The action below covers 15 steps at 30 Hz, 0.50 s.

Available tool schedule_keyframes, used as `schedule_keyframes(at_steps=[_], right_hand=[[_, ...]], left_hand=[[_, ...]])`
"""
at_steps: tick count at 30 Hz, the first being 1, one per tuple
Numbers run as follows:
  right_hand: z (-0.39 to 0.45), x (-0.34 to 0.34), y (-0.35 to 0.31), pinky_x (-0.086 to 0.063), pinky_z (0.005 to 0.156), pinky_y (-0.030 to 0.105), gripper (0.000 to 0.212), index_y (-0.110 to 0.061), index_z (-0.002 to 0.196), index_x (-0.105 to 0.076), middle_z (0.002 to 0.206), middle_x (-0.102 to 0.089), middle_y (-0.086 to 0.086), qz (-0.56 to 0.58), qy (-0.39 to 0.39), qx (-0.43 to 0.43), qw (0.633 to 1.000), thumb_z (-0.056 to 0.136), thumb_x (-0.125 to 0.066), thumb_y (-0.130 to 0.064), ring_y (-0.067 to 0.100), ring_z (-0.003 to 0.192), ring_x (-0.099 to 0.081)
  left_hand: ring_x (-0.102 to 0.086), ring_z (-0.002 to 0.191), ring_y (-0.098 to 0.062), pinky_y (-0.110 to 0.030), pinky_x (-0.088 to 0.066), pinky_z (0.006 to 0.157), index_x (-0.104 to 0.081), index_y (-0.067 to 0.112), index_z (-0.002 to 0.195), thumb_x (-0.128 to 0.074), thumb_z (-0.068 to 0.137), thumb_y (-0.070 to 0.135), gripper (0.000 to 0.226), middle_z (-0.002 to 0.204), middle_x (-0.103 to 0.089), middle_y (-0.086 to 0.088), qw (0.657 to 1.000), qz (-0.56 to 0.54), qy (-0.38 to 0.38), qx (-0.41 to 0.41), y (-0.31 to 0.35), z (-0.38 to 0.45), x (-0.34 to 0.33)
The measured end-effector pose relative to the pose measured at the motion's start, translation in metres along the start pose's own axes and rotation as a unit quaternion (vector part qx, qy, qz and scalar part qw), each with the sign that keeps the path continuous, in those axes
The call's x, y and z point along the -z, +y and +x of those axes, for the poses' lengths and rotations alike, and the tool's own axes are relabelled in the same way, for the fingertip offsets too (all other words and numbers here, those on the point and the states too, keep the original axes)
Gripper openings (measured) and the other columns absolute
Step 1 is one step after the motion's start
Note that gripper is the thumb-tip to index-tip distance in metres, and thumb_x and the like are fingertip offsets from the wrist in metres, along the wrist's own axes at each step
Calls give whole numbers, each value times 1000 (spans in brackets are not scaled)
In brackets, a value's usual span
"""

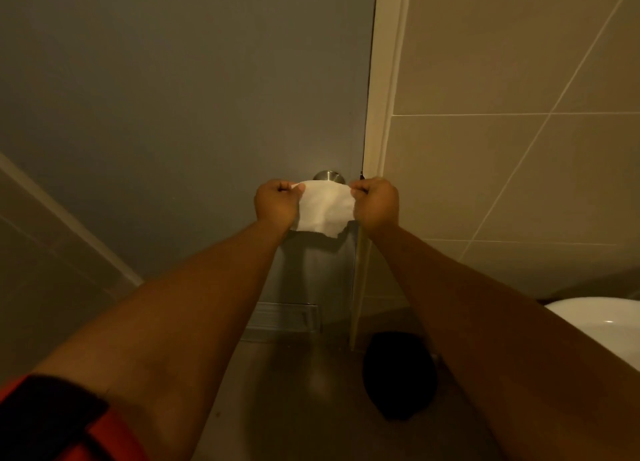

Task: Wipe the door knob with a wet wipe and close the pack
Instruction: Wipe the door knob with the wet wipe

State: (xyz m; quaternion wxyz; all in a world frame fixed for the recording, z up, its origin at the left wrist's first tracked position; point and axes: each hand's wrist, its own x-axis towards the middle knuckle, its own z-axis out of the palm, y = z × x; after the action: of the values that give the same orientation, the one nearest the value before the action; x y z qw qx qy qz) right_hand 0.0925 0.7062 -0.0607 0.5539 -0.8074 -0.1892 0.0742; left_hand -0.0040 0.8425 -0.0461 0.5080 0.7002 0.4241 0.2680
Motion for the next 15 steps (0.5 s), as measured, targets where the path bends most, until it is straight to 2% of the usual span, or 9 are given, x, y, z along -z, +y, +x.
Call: schedule_keyframes(at_steps=[2,4,6,8,10,11,13,15], right_hand=[[-2,-7,7,-48,82,27,23,-1,107,-72,109,-66,16,-63,-8,20,998,92,-63,-16,30,100,-62],[-8,-11,13,-46,85,30,21,-4,99,-73,107,-60,14,-137,44,85,986,90,-65,-21,29,101,-54],[-15,-13,15,-44,86,30,15,-10,96,-72,107,-56,14,-117,99,114,982,88,-61,-15,29,100,-50],[-18,-11,12,-39,82,14,26,-18,102,-70,108,-54,13,-62,89,96,989,87,-51,-8,25,99,-51],[-21,-13,8,-38,75,4,29,-9,106,-68,105,-55,13,-47,75,104,991,87,-47,-3,27,97,-55],[-23,-14,5,-42,75,6,29,-3,109,-67,104,-57,15,-58,79,126,987,88,-47,-2,30,97,-58],[-26,-18,3,-50,81,27,34,4,117,-63,108,-61,23,-86,70,176,978,90,-45,-5,34,98,-60],[-28,-22,3,-49,83,35,38,4,122,-62,114,-62,25,-93,51,196,975,91,-46,-12,33,101,-61]], left_hand=[[-60,74,-16,-26,-50,70,-64,10,83,-67,86,13,5,82,-65,-3,1000,2,-2,-1,-6,-1,-7],[-56,68,-9,-23,-45,69,-59,15,87,-63,86,8,9,79,-60,2,1000,-2,-9,-17,-10,-5,-12],[-53,72,-8,-24,-44,73,-55,20,93,-64,83,9,18,86,-59,2,998,25,-3,-64,-12,-6,-13],[-55,73,-10,-24,-46,75,-62,16,94,-64,83,7,15,87,-61,-3,996,0,9,-84,-11,-8,-12],[-59,80,-12,-17,-48,77,-69,10,95,-62,87,12,11,93,-65,-7,992,0,12,-129,-12,-9,-12],[-59,82,-11,-10,-46,75,-72,9,96,-61,90,17,15,95,-66,-6,987,10,8,-161,-13,-10,-11],[-58,81,-6,0,-42,69,-73,9,102,-58,94,25,23,95,-65,-2,977,20,-16,-211,-14,-13,-10],[-59,83,-7,-2,-43,71,-73,9,108,-57,95,25,27,96,-66,-2,971,31,-56,-232,-18,-14,-12]])
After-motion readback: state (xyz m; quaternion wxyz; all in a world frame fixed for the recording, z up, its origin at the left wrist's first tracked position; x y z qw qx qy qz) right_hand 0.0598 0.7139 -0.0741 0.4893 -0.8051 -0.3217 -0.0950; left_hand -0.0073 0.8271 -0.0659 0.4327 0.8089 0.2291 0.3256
